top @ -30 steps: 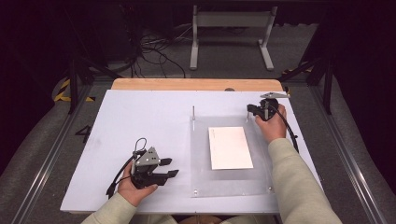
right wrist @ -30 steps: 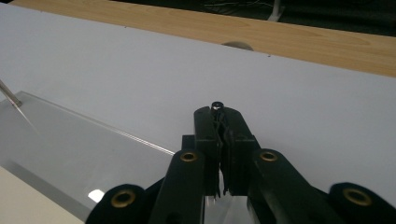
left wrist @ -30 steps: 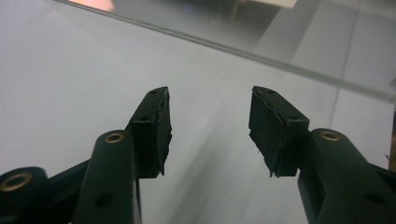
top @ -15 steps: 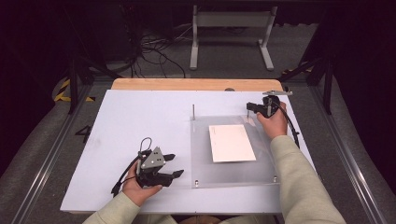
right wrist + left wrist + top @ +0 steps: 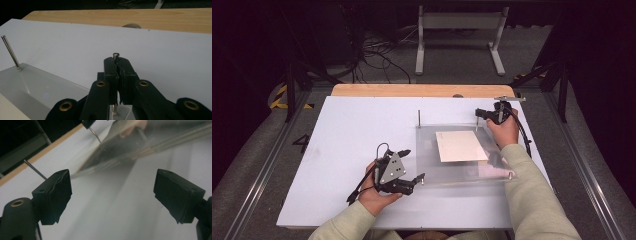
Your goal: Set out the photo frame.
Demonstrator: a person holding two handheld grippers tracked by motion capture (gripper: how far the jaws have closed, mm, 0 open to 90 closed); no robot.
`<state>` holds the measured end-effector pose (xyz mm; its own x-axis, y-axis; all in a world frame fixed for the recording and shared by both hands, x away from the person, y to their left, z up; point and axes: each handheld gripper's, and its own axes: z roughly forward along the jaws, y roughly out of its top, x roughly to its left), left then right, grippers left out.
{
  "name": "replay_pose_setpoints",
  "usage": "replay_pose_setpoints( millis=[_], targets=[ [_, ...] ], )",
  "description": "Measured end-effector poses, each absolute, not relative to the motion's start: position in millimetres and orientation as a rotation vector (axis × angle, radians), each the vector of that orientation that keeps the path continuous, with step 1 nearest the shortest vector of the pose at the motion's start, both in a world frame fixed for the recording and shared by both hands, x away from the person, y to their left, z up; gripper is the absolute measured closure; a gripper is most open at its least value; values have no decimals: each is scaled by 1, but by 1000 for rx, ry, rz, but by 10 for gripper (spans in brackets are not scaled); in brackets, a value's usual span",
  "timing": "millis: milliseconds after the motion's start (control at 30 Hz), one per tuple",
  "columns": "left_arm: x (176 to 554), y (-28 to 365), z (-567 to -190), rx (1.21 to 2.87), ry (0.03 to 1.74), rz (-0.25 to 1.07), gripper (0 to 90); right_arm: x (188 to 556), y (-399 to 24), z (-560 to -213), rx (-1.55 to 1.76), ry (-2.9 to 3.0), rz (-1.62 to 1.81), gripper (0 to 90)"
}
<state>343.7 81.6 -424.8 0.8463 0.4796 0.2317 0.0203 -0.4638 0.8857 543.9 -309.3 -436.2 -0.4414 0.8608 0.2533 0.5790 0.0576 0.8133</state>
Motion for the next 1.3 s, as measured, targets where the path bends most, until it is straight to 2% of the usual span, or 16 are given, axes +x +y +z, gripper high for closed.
replay_pose_setpoints(
  millis=[233,333,433,467,700,900,1033,1300],
  targets=[
    [347,65,-418,1940,304,567,243,544,-311,-437,1462,2036,1350,858],
    [349,61,-415,1931,289,581,337,543,-312,-438,1453,2037,1361,857],
    [351,63,-413,1921,301,513,508,543,-312,-438,1456,2031,1362,857],
    [350,63,-411,1921,305,526,543,543,-311,-438,1457,2028,1358,856],
    [353,64,-407,1964,297,546,560,537,-310,-433,1413,2042,1295,831],
    [356,65,-404,1964,308,534,560,518,-319,-420,1348,2000,1240,603],
    [357,65,-402,1967,313,526,559,505,-328,-415,1310,1996,1244,567],
    [362,66,-397,1965,320,504,559,453,-348,-401,1211,1942,1306,489]
  ],
)
